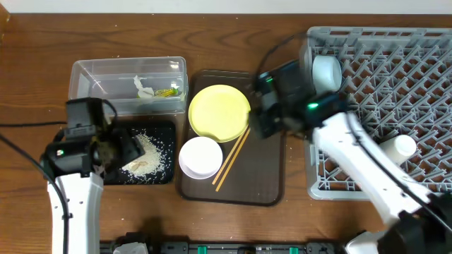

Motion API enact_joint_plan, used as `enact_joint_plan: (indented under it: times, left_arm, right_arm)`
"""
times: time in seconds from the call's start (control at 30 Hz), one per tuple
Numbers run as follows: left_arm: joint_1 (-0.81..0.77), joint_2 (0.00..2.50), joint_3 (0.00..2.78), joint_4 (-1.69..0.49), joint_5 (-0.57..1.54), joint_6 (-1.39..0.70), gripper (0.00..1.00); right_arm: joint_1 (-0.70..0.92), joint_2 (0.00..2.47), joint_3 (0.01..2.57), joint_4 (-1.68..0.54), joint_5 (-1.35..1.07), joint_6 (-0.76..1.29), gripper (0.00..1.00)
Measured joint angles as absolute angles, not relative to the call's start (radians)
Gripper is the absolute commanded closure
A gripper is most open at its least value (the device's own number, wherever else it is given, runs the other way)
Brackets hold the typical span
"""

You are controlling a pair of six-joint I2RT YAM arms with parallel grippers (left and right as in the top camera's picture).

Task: Sort waste into correct bins and load items into the dishwasher rack
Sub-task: 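Move the right gripper to the white bowl on the brown tray and grasp it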

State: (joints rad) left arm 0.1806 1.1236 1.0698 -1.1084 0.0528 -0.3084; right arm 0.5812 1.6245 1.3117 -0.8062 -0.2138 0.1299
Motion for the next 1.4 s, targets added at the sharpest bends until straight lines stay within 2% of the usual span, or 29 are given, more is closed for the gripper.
enact_joint_plan:
  times: [0.3,0.43,0.6,0.9,1.17,1.4]
  left_arm:
    - [0.196,1.124,1.070,-1.115,0.052,-0.315,0.23]
    - [0.196,1.124,1.070,-1.115,0.052,-0.315,0.23]
    - [0.196,1.124,1.070,-1.116,0.052,-0.315,0.23]
    - [0.196,1.124,1.070,-1.116,0.052,-0.315,0.23]
    - [0.196,1.124,1.070,-1.116,0.052,-0.315,0.23]
    - [0.196,1.124,1.070,-1.115,0.052,-0.315,0.23]
  right_arm:
    - [0.748,1.799,1.312,-0.734,-0.234,0.254,0.47]
    - [0.778,1.848,1.312,-0.697,-0.236,0.304,0.59]
    - [0.792,1.900,1.312,-0.689,-0.210,0.375,0.67]
    - [0.803,1.944,1.312,-0.649,-0.188,0.458,0.99]
    - [0.799,1.940,1.312,-0.635,-0.190,0.462,0.99]
    - [0.672,1.759,1.312,-0.648,-0.126,0.409,0.99]
